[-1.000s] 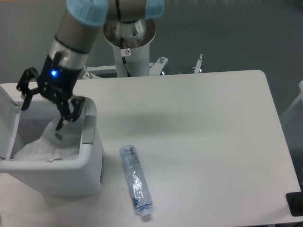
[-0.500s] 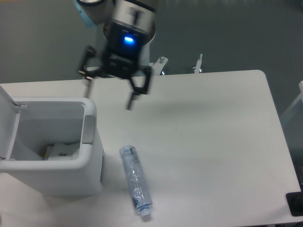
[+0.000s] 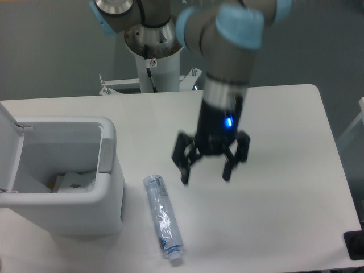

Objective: Place the trash in the trash can
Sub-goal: 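Open the gripper, rise out of the bin, move toward the bottle, then lower the gripper over the clear water bottle and close on it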

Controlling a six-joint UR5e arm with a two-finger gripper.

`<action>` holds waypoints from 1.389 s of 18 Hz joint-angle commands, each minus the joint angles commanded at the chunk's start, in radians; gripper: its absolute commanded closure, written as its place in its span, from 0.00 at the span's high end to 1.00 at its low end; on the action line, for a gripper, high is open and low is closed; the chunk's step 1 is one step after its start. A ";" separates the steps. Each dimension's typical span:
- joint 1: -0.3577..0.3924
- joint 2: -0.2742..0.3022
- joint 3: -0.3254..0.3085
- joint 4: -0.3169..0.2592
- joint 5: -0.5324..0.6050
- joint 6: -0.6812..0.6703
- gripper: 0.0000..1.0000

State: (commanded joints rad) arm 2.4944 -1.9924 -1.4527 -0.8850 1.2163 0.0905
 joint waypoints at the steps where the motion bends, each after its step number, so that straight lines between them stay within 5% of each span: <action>1: -0.014 -0.021 0.002 -0.002 0.012 0.003 1.00; 8: -0.095 -0.204 0.077 0.006 0.167 0.009 1.00; 13: -0.155 -0.279 0.121 0.020 0.253 0.009 1.00; 25: -0.221 -0.316 0.110 0.021 0.339 0.011 1.00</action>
State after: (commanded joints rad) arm 2.2734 -2.3086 -1.3422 -0.8636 1.5553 0.1012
